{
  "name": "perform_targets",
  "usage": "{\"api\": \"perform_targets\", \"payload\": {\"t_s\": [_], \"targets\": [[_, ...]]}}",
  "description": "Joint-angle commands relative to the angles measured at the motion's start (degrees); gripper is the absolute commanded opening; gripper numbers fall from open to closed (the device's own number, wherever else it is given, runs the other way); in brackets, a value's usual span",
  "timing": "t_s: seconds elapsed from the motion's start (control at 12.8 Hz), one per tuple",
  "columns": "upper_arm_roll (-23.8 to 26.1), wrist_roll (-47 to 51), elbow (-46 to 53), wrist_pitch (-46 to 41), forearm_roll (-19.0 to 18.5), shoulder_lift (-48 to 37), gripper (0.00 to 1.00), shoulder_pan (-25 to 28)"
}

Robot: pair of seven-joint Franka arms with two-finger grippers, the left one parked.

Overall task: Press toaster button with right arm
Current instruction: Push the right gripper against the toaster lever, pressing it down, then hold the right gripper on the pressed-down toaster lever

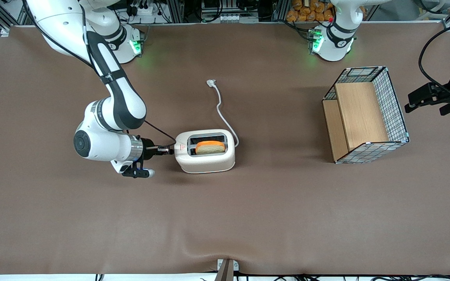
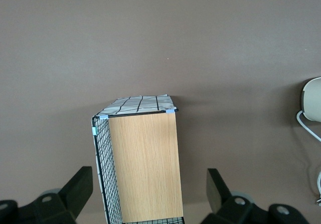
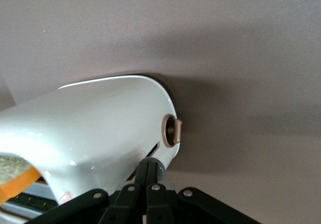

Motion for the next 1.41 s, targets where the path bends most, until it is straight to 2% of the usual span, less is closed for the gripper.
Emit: {"api": "perform_targets", "payload": {"t_s": [0.0, 1.33], "targets": [[-0.4, -2.4, -1.6, 3.0, 1.7, 0.7, 0.00, 0.6], [-0.4, -5.5, -4.6, 9.7, 2.7, 2.4, 0.00, 2.6]]}}
